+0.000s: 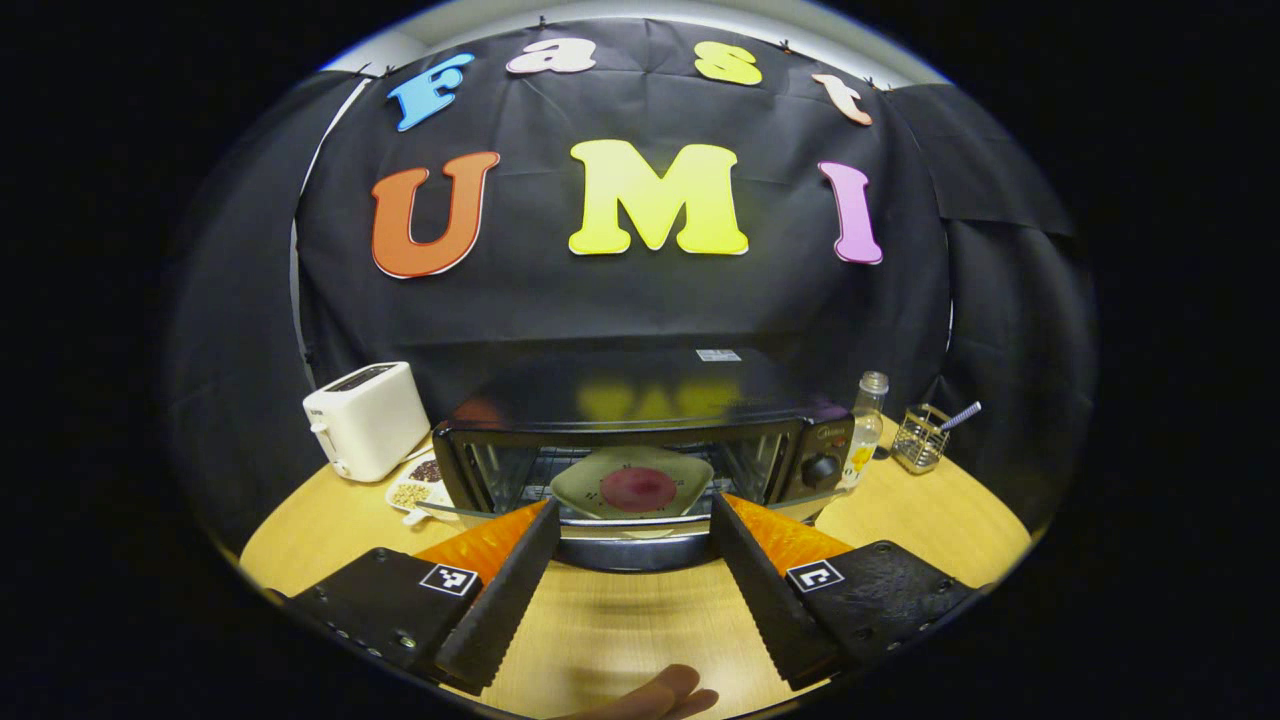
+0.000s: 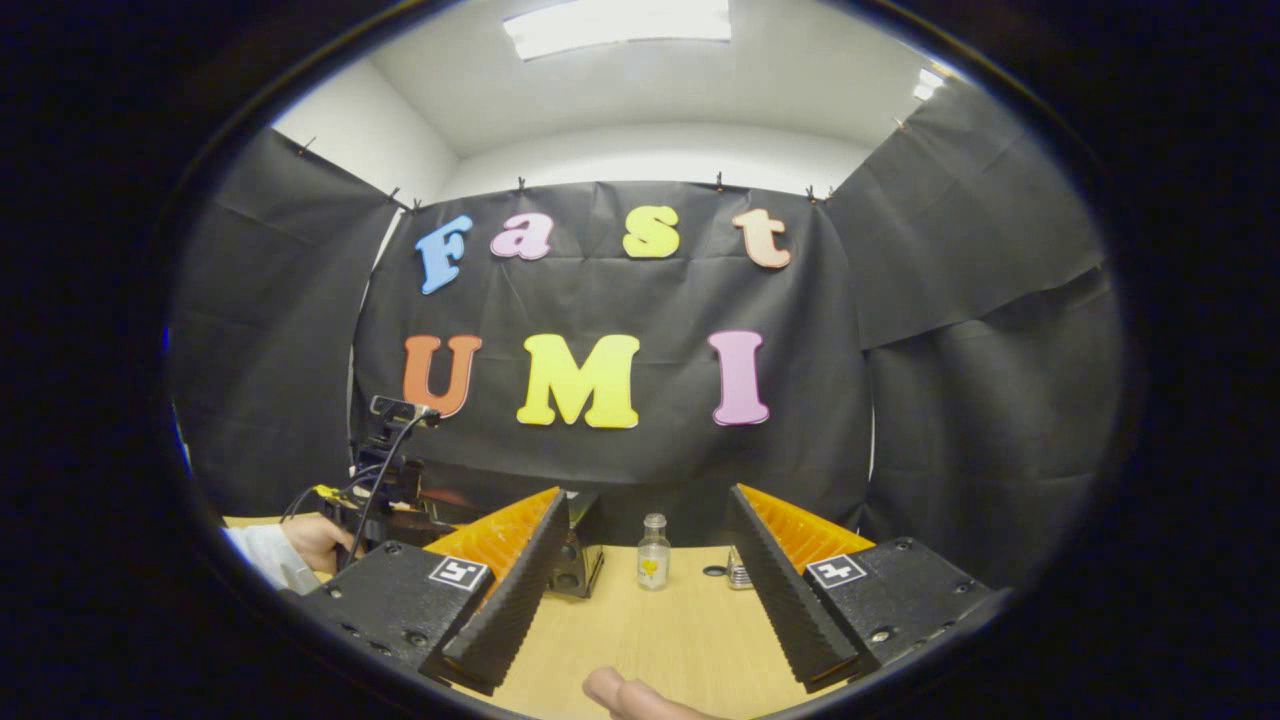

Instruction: Open the electric oven with the left hand, put the food in, and close the electric oven.

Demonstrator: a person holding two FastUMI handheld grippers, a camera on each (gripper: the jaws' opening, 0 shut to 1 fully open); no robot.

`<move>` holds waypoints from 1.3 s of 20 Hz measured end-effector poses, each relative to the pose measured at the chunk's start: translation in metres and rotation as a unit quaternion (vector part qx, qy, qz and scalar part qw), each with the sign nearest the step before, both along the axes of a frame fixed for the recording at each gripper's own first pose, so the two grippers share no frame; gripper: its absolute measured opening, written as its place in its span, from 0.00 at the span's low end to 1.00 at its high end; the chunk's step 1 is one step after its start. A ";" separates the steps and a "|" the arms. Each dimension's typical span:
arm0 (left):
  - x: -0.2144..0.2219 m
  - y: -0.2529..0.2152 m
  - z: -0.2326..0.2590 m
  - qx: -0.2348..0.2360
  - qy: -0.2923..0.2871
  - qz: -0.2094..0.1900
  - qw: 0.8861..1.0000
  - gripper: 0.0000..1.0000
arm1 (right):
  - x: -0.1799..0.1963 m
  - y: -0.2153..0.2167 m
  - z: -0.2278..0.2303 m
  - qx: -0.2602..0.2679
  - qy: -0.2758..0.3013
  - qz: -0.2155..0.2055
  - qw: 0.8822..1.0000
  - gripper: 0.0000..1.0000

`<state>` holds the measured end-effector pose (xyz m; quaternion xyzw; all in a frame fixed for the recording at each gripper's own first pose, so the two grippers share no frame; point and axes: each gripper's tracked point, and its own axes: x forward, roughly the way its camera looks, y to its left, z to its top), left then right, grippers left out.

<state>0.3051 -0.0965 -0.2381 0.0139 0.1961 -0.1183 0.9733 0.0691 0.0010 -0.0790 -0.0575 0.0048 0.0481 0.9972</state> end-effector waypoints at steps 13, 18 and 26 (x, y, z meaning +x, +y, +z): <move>-0.072 0.065 0.057 -0.011 -0.042 0.047 0.998 0.95 | -0.059 0.035 0.021 -0.027 -0.018 -0.010 0.999 1.00; -0.120 0.078 0.105 -0.020 -0.077 0.050 0.996 0.95 | -0.069 0.037 0.030 -0.047 -0.018 -0.035 0.998 1.00; -0.220 0.082 0.166 0.003 -0.135 0.048 0.990 0.95 | -0.077 0.039 0.026 -0.028 0.010 -0.053 0.998 0.97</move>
